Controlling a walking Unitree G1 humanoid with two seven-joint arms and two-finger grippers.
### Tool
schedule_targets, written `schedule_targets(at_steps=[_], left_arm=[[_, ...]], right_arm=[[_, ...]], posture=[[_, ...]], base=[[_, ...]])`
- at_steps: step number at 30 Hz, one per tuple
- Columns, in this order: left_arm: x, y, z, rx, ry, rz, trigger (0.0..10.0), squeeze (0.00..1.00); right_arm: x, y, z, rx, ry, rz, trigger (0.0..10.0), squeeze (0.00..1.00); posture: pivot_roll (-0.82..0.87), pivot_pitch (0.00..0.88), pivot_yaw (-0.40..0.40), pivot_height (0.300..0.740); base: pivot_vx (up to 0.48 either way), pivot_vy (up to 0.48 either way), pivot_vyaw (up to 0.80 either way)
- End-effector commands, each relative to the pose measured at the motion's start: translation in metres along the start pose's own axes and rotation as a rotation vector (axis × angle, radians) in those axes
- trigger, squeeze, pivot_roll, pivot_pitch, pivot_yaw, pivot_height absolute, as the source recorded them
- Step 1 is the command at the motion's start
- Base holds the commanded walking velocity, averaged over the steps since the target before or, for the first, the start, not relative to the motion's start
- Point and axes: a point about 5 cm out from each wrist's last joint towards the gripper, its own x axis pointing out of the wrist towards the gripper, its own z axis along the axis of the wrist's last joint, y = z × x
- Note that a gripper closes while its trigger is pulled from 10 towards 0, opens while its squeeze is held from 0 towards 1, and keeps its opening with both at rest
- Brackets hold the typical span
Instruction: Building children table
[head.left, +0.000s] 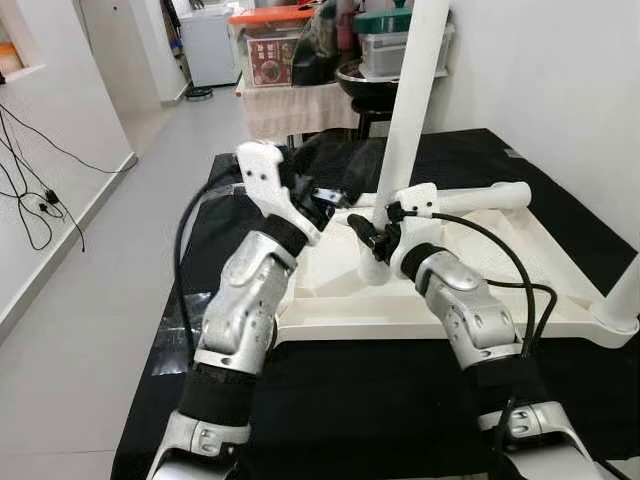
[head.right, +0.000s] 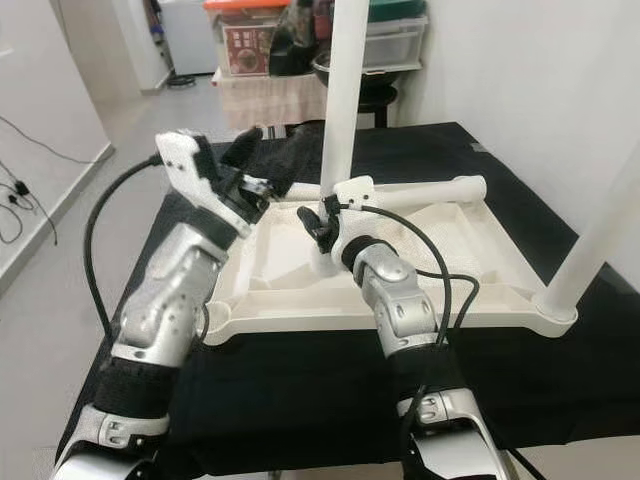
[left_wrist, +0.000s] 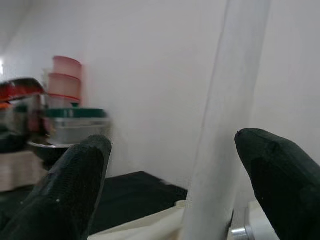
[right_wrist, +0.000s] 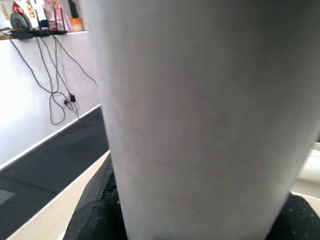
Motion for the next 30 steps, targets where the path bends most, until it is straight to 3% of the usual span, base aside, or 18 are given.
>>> schedule_targets(at_steps=[1, 13, 15, 23, 24, 30], left_arm=[[-0.004, 0.003, 0.0, 0.053, 0.01, 0.014, 10.0, 0.0], [0.003, -0.005, 0.003, 0.063, 0.019, -0.022, 10.0, 0.0], [0.006, -0.011, 0.003, 0.065, 0.027, -0.08, 10.0, 0.0], [0.01, -0.017, 0.008, 0.116, 0.025, -0.128, 10.0, 0.0], [0.011, -0.015, 0.009, 0.132, 0.019, -0.106, 0.0, 0.0], [0.014, -0.004, 0.016, 0.173, -0.006, -0.024, 0.0, 0.0]], right_arm=[[0.001, 0.007, 0.004, -0.021, -0.03, 0.031, 0.0, 0.0], [0.002, 0.031, -0.002, -0.161, -0.031, 0.14, 0.0, 0.0], [0.002, 0.04, -0.007, -0.233, -0.019, 0.188, 0.0, 0.0], [0.004, 0.046, -0.011, -0.254, -0.008, 0.198, 0.0, 0.0], [0.004, 0.045, -0.011, -0.256, -0.005, 0.188, 0.0, 0.0], [0.006, 0.039, -0.011, -0.26, 0.003, 0.145, 0.0, 0.0]], posture=[[0.0, 0.0, 0.046, 0.74], [0.0, 0.0, 0.053, 0.74], [0.0, 0.0, 0.052, 0.74], [0.0, 0.0, 0.053, 0.74], [0.0, 0.0, 0.051, 0.74], [0.0, 0.0, 0.049, 0.74]], base=[[0.0, 0.0, 0.0], [0.0, 0.0, 0.0], [0.0, 0.0, 0.0], [0.0, 0.0, 0.0], [0.0, 0.0, 0.0], [0.0, 0.0, 0.0]])
